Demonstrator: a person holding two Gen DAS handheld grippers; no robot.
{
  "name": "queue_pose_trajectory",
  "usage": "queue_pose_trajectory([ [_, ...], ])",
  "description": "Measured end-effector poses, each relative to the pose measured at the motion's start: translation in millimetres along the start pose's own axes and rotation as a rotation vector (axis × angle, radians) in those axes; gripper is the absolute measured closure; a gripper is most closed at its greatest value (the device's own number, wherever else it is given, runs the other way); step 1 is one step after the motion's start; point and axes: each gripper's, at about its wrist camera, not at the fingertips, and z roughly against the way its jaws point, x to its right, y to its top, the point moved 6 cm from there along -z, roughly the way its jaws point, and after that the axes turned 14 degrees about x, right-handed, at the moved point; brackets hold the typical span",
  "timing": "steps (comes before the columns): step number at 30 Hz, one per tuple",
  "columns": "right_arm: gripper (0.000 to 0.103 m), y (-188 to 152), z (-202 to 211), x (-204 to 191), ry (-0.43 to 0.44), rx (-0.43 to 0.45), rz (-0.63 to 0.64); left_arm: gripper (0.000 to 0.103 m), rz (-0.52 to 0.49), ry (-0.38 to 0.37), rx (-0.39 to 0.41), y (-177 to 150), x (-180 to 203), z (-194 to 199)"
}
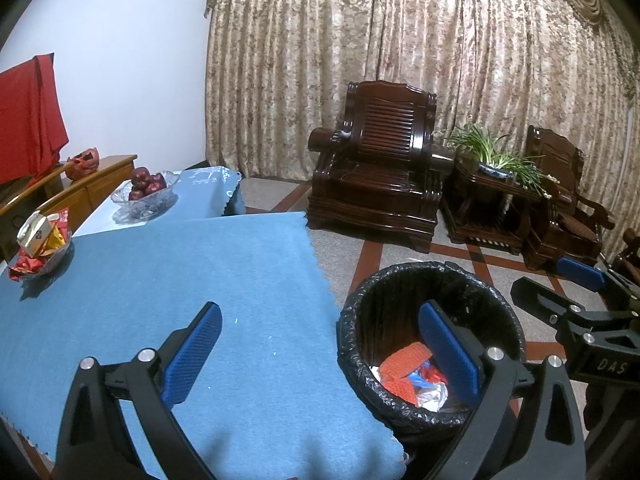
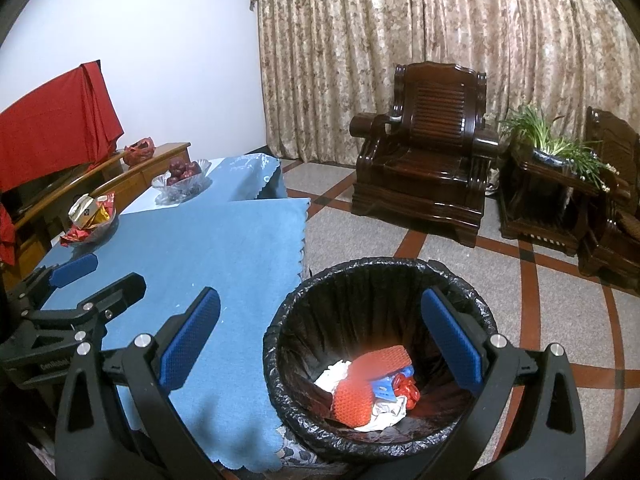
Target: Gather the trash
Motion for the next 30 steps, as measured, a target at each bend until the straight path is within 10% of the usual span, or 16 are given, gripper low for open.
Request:
queue_pose_trajectory([
  [30,0.005,-10.1,-5.9,-14.7,0.007,-0.026,0.009,0.006,0.017,0.02,-0.021,3.5,-12.7,1.4],
])
